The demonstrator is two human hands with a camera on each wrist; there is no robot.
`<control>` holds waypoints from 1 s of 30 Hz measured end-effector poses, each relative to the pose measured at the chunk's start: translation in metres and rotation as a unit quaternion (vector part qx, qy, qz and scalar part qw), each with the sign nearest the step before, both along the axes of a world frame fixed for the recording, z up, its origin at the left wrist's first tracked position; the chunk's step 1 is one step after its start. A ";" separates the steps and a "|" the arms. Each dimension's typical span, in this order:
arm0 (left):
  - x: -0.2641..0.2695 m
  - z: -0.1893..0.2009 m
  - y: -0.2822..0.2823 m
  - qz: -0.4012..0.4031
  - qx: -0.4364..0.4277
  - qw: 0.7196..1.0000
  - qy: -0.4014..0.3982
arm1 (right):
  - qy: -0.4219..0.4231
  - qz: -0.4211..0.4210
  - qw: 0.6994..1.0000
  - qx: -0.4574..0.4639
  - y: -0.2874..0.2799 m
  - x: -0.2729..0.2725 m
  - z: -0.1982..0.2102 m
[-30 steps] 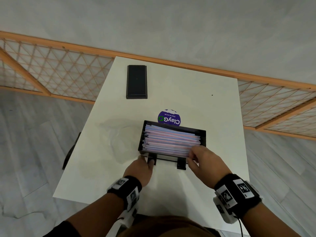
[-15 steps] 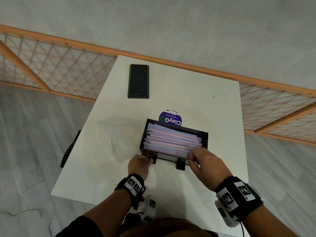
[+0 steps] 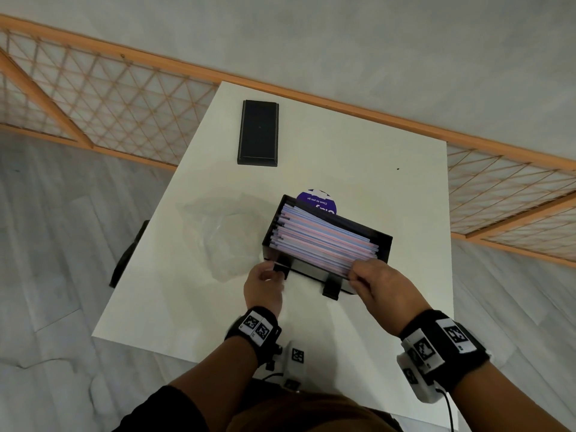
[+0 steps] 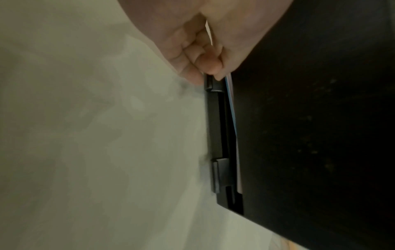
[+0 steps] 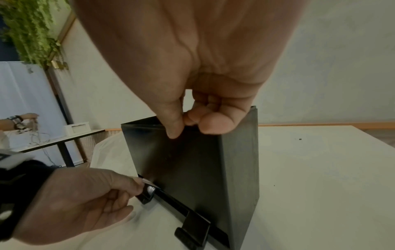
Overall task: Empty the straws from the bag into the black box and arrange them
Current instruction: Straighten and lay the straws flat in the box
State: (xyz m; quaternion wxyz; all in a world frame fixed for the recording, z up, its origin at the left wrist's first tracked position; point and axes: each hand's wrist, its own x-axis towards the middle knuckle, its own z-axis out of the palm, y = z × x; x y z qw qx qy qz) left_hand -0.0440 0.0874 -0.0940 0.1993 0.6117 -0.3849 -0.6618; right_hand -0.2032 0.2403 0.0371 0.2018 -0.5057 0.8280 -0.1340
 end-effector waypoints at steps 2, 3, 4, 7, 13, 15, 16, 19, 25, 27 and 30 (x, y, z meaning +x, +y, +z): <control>0.003 -0.003 -0.001 -0.034 -0.037 0.999 -0.012 | -0.004 0.003 1.000 0.004 -0.001 -0.002 0.001; 0.006 -0.004 -0.002 -0.057 -0.061 0.996 -0.022 | -0.006 0.004 1.000 0.006 -0.001 -0.002 0.001; 0.008 -0.003 -0.002 -0.080 -0.078 0.993 -0.030 | -0.006 0.007 1.000 0.008 0.000 -0.002 0.001; 0.014 -0.002 0.001 -0.104 -0.086 0.991 -0.024 | -0.005 0.010 1.000 0.010 0.001 -0.003 0.001; 0.007 0.003 -0.009 -0.007 0.020 0.999 0.037 | -0.005 0.008 1.000 0.014 0.001 -0.002 0.001; 0.004 0.006 -0.013 -0.018 0.016 0.999 0.040 | -0.003 0.006 1.000 0.016 0.001 -0.001 0.001; 0.003 0.007 -0.014 -0.026 0.015 0.999 0.037 | -0.001 0.005 1.000 0.019 0.002 0.000 0.001; 0.003 0.007 -0.015 -0.029 0.019 0.999 0.036 | 0.002 0.002 1.000 0.025 0.001 0.001 0.001; -0.001 0.014 -0.011 -0.133 -0.029 0.991 0.013 | 0.014 -0.004 0.999 0.036 0.001 0.003 0.003; -0.001 0.017 -0.006 -0.174 -0.032 0.984 0.021 | 0.023 -0.008 0.999 0.044 0.002 0.004 0.006; 0.011 0.024 -0.002 -0.192 -0.048 0.980 0.019 | 0.030 -0.023 0.999 0.035 0.006 0.005 0.017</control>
